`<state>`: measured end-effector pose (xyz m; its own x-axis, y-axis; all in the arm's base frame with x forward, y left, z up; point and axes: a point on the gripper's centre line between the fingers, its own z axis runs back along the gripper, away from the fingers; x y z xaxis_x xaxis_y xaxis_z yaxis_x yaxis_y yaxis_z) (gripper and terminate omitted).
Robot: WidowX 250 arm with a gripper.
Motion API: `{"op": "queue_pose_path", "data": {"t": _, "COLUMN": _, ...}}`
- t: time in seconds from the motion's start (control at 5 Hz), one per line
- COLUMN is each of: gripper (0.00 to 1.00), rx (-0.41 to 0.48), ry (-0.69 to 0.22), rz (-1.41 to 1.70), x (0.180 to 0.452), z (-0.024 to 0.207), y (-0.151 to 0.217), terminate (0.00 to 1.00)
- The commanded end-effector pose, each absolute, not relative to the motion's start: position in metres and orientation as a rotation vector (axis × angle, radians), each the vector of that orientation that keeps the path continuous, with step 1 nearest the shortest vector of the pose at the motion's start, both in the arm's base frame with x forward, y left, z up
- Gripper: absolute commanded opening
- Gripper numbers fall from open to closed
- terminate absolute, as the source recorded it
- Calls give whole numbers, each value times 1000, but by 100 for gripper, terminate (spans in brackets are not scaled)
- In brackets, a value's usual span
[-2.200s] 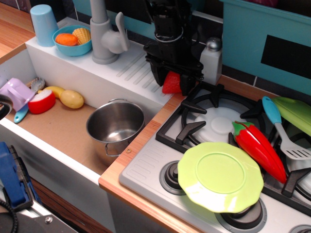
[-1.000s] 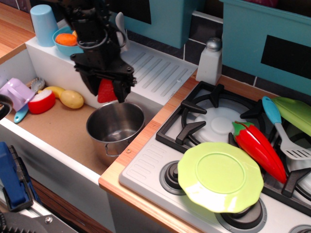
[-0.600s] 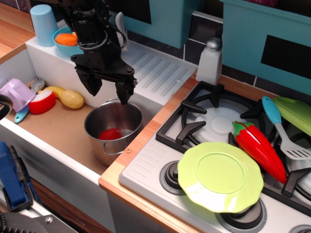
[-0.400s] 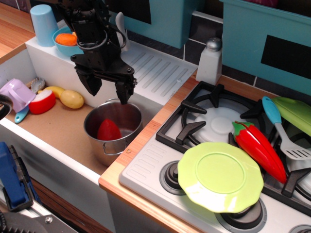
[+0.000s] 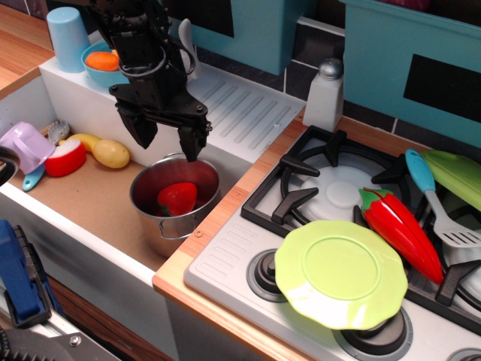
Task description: Put strawberry in pot
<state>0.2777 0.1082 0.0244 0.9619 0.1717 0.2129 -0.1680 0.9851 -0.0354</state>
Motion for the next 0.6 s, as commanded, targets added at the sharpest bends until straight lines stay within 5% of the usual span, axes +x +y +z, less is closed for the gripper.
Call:
{"op": "queue_pose_path", "data": {"t": 0.0, "gripper": 100, "rx": -9, "ry": -241, "rz": 172, "x": 281, "z": 31, "y": 111, "terminate": 0}}
{"op": "queue_pose_path", "data": {"t": 0.2, "gripper": 100, "rx": -9, "ry": -241, "rz": 172, "x": 281, "z": 31, "y": 111, "terminate": 0}}
{"op": "queue_pose_path", "data": {"t": 0.4, "gripper": 100, "rx": -9, "ry": -241, "rz": 172, "x": 281, "z": 31, "y": 111, "terminate": 100}}
